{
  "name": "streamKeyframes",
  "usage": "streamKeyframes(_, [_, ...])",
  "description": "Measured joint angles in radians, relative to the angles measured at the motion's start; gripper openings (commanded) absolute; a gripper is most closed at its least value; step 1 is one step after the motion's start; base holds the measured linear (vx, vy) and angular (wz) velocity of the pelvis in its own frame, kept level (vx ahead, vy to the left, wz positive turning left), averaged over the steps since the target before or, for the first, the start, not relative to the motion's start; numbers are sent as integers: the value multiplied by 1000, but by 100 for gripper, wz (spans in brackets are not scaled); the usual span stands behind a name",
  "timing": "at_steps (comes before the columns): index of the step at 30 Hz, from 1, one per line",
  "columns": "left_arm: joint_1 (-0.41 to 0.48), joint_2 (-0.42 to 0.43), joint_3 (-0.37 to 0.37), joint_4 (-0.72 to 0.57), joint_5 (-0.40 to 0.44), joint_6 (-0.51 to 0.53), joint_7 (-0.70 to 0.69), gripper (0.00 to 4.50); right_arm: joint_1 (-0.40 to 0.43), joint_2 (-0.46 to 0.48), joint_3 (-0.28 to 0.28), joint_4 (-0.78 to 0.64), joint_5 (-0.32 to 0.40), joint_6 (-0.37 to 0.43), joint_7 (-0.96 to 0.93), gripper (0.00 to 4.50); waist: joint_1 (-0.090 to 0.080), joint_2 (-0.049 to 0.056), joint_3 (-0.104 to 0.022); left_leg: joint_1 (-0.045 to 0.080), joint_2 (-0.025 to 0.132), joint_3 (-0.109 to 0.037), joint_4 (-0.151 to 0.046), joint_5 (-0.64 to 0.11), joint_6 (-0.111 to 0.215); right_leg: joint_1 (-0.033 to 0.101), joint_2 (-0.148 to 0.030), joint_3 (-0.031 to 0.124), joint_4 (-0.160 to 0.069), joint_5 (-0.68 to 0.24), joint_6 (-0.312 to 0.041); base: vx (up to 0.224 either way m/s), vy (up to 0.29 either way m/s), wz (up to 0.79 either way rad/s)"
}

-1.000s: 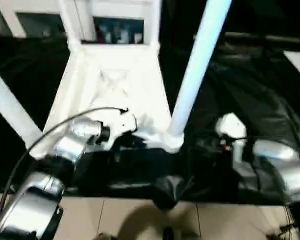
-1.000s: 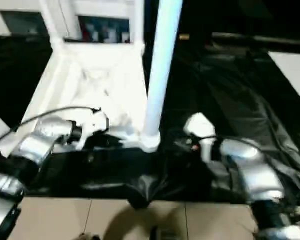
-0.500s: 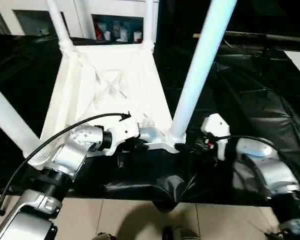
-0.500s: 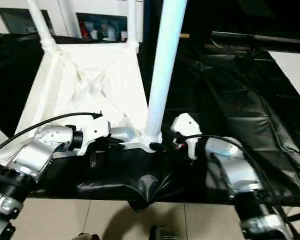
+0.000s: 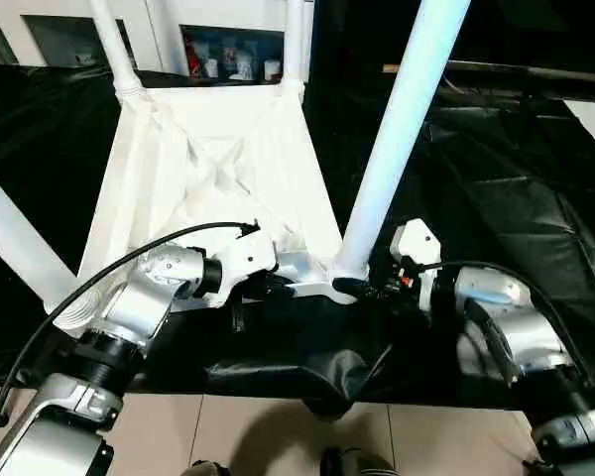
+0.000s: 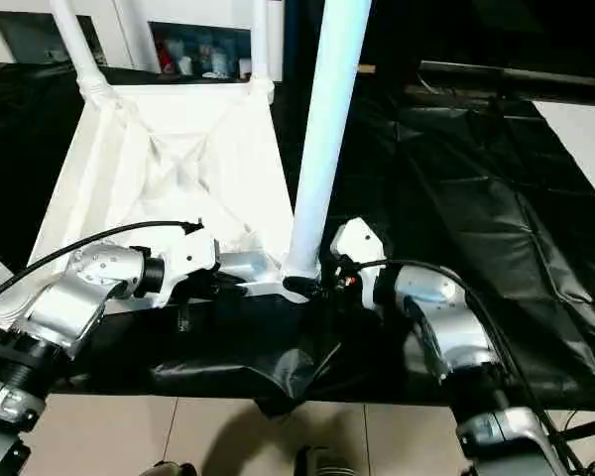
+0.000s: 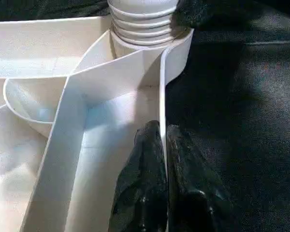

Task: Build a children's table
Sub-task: Rotate leg to tighten

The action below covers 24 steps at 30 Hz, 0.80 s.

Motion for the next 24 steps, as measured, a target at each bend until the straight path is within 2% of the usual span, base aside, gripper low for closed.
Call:
streamKeyframes(5, [-9, 1, 0, 17, -2, -6, -10, 0, -6, 3, -1, 18, 4, -9, 14, 270, 1, -1, 0, 0, 0, 0, 0, 0, 0, 0, 0, 0, 0, -1, 2, 0, 0, 0])
streamKeyframes(13, [-13, 2, 0, 25, -4, -11, -18, 0, -17, 6, -2, 54, 8, -42, 34, 265, 1, -2, 1, 0, 0, 0, 0, 0, 0, 0, 0, 0, 0, -1, 2, 0, 0, 0])
streamKeyframes(17, [-13, 0, 6, 30, -3, -1, -2, 0, -15, 39, -17, 72, 10, -46, -8, 265, -2, -3, 1, 1, 0, 0, 0, 0, 0, 1, 0, 0, 1, -1, 2, 0, 0, 0])
streamKeyframes(19, [-24, -11, 16, 49, 6, 18, 37, 0, -14, 89, -37, 98, 2, -57, -107, 265, -10, -5, 0, 1, 0, -1, 1, 0, -1, 1, 0, 0, 1, -1, 2, 0, 0, 0])
streamKeyframes(24, [-65, -112, 20, 91, 54, 94, 207, 0, -4, 212, -82, 121, -54, -60, -459, 264, -10, -6, -2, 3, -1, -1, 1, 0, -1, 2, -1, 0, -3, -1, 3, 0, 0, 0])
